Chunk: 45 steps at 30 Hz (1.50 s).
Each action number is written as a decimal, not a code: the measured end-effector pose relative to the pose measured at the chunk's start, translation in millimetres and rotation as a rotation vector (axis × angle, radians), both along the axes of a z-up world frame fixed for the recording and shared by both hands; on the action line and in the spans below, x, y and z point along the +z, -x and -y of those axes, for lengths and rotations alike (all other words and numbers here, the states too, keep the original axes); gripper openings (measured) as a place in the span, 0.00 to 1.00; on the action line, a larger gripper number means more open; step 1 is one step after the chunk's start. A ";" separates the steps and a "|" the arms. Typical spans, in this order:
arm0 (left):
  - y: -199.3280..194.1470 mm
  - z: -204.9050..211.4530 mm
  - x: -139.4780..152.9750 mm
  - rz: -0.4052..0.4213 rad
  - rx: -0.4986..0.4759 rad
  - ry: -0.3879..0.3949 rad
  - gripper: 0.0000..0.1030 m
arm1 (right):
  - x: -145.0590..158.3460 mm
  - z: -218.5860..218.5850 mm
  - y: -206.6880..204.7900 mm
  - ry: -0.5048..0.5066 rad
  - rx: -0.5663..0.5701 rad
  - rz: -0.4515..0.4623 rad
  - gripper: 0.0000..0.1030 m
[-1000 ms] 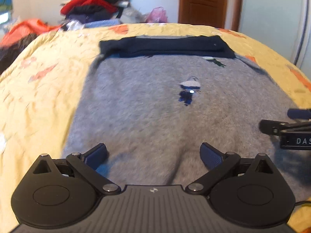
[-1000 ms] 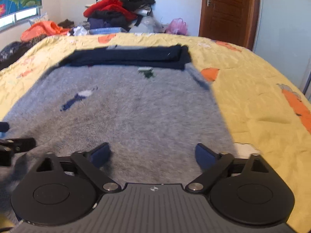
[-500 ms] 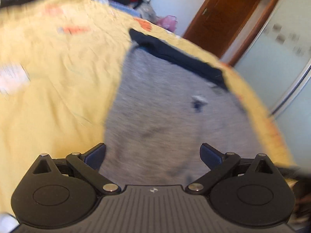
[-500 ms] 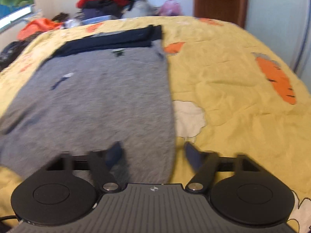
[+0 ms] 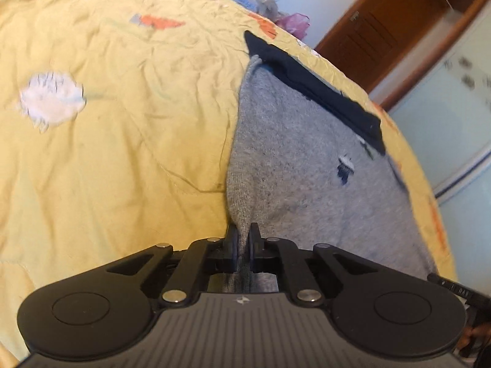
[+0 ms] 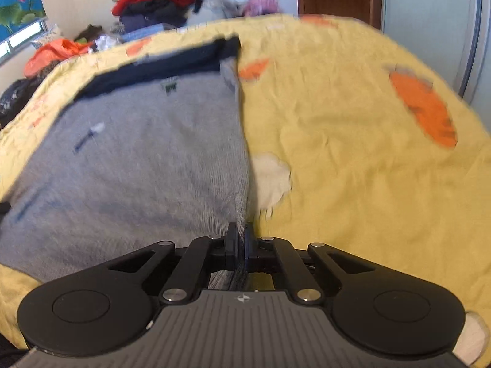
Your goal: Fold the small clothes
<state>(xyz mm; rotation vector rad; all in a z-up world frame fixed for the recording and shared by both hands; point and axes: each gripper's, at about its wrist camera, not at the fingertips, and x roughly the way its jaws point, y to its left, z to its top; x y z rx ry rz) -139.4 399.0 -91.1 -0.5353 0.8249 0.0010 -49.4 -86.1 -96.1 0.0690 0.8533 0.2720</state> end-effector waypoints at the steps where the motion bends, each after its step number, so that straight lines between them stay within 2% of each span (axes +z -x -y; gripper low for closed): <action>1: 1.4 -0.6 0.6 0.000 -0.001 -0.007 0.06 | -0.1 -1.0 0.7 -0.003 -0.007 0.002 0.11; 2: 1.5 0.0 1.9 -0.002 -0.002 -0.016 0.07 | 1.3 -0.9 0.7 -0.016 -0.016 -0.009 0.15; 5: 8.3 0.1 6.7 -0.012 0.002 0.005 0.09 | 7.1 7.9 5.9 -0.101 -0.047 -0.045 0.58; 6: 11.5 0.0 7.5 -0.019 -0.002 0.019 0.12 | 9.9 12.2 11.9 -0.123 -0.051 -0.036 0.60; 7: 16.1 0.1 7.4 -0.028 -0.003 0.031 0.19 | 11.9 16.7 17.0 -0.137 -0.054 -0.036 0.59; 8: 21.9 -0.4 6.5 -0.035 -0.005 0.049 0.31 | 12.4 21.3 21.4 -0.152 -0.058 -0.050 0.59; 9: 28.3 -0.9 4.5 -0.041 -0.005 0.078 0.35 | 11.5 25.7 25.1 -0.175 -0.060 -0.071 0.59; 10: 35.7 -1.4 2.9 -0.029 -0.007 0.116 0.44 | 9.4 29.1 28.6 -0.202 -0.059 -0.094 0.56; 11: 42.3 -1.3 1.6 -0.019 -0.011 0.155 0.49 | 6.6 30.1 31.8 -0.223 -0.050 -0.118 0.52; 12: 48.0 -1.0 -0.6 -0.004 -0.012 0.193 0.54 | 3.6 28.6 34.2 -0.231 -0.031 -0.138 0.43; 13: 52.6 0.0 -3.1 0.010 -0.010 0.223 0.54 | 2.5 25.1 37.8 -0.221 -0.010 -0.129 0.37; 14: 55.5 1.3 -5.6 0.024 -0.010 0.241 0.53 | 2.0 21.1 40.0 -0.201 0.009 -0.119 0.33; 15: 56.5 2.3 -6.8 0.032 -0.009 0.247 0.52 | 1.3 18.7 40.5 -0.194 0.017 -0.122 0.14; 16: 55.5 3.2 -6.4 0.029 -0.008 0.244 0.40 | -0.6 19.1 38.2 -0.207 0.014 -0.139 0.11; 17: 52.4 4.1 -6.1 0.013 -0.010 0.231 0.05 | -1.1 20.7 37.1 -0.223 0.011 -0.138 0.11; 19: 45.7 6.2 -8.9 -0.039 -0.020 0.177 0.05 | 1.3 22.2 37.4 -0.193 -0.002 -0.121 0.10; 22: 49.7 6.3 7.1 -0.028 -0.019 0.046 0.04 | 10.2 32.5 42.3 -0.133 -0.026 -0.087 0.09; 25: 54.5 -0.1 13.1 -0.049 -0.029 -0.030 0.04 | 1.9 40.6 43.7 -0.090 -0.029 -0.101 0.09; 26: 54.2 -1.3 7.4 -0.068 -0.034 -0.042 0.04 | 1.4 39.8 44.5 -0.092 -0.025 -0.090 0.09; 27: 56.2 -1.8 5.5 -0.054 -0.034 -0.037 0.04 | 2.7 39.2 43.5 -0.091 -0.030 -0.094 0.10; 29: 57.6 0.1 11.1 -0.053 -0.055 -0.027 0.06 | 8.7 42.2 41.8 -0.134 -0.041 -0.108 0.27; 30: 61.4 1.1 18.1 -0.032 -0.066 -0.021 0.07 | 15.5 45.4 41.7 -0.153 -0.061 -0.096 0.41; 31: 65.0 2.0 28.0 -0.008 -0.069 -0.053 0.09 | 24.9 48.3 41.0 -0.168 -0.085 -0.058 0.49; 33: 65.7 6.1 53.2 0.031 -0.063 -0.195 0.15 | 46.4 48.9 36.3 -0.195 -0.122 0.039 0.51; 34: 61.6 8.5 65.9 0.068 -0.045 -0.256 0.29 | 55.8 42.6 29.9 -0.199 -0.126 0.079 0.53; 35: 54.9 13.0 77.2 0.115 -0.015 -0.305 0.53 | 63.1 31.8 21.3 -0.196 -0.125 0.113 0.55; 36: 45.1 20.3 85.5 0.165 0.001 -0.336 0.69 | 68.1 15.8 11.7 -0.187 -0.114 0.146 0.62; 37: 32.2 30.3 90.0 0.218 -0.001 -0.353 0.90 | 70.3 -3.7 1.1 -0.171 -0.098 0.177 0.70; 39: -0.8 56.8 86.1 0.275 -0.002 -0.375 0.90 | 66.3 -45.7 -21.3 -0.154 -0.058 0.210 0.74; 41: -41.6 87.8 69.6 0.238 -0.055 -0.369 0.90 | 51.2 -86.3 -47.3 -0.142 -0.012 0.176 0.72; 45: -80.7 138.4 20.2 0.108 -0.131 -0.433 0.89 | 10.0 -149.0 -68.8 0.054 0.039 0.114 0.70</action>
